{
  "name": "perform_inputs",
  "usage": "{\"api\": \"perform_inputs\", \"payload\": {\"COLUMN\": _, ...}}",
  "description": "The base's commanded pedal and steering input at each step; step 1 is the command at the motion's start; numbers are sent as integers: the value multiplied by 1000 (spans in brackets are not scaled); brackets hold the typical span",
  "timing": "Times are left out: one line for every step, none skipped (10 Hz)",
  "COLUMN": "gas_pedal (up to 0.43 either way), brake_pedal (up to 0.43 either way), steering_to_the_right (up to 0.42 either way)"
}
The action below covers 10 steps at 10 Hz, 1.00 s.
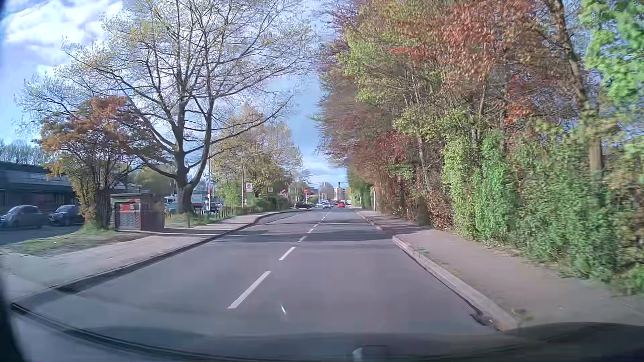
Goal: Follow the waypoints while adhering to traffic rules and regulations
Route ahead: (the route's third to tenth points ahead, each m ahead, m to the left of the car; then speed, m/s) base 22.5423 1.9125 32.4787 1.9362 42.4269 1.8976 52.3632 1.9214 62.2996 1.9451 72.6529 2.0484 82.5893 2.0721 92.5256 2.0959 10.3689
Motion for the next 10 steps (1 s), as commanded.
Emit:
{"api": "perform_inputs", "payload": {"gas_pedal": 150, "brake_pedal": 6, "steering_to_the_right": -1}}
{"api": "perform_inputs", "payload": {"gas_pedal": 150, "brake_pedal": 0, "steering_to_the_right": -1}}
{"api": "perform_inputs", "payload": {"gas_pedal": 150, "brake_pedal": 6, "steering_to_the_right": -2}}
{"api": "perform_inputs", "payload": {"gas_pedal": 150, "brake_pedal": 0, "steering_to_the_right": -1}}
{"api": "perform_inputs", "payload": {"gas_pedal": 150, "brake_pedal": 6, "steering_to_the_right": -1}}
{"api": "perform_inputs", "payload": {"gas_pedal": 150, "brake_pedal": 0, "steering_to_the_right": -1}}
{"api": "perform_inputs", "payload": {"gas_pedal": 150, "brake_pedal": 0, "steering_to_the_right": -1}}
{"api": "perform_inputs", "payload": {"gas_pedal": 150, "brake_pedal": 0, "steering_to_the_right": -1}}
{"api": "perform_inputs", "payload": {"gas_pedal": 150, "brake_pedal": 0, "steering_to_the_right": -1}}
{"api": "perform_inputs", "payload": {"gas_pedal": 150, "brake_pedal": 0, "steering_to_the_right": -2}}
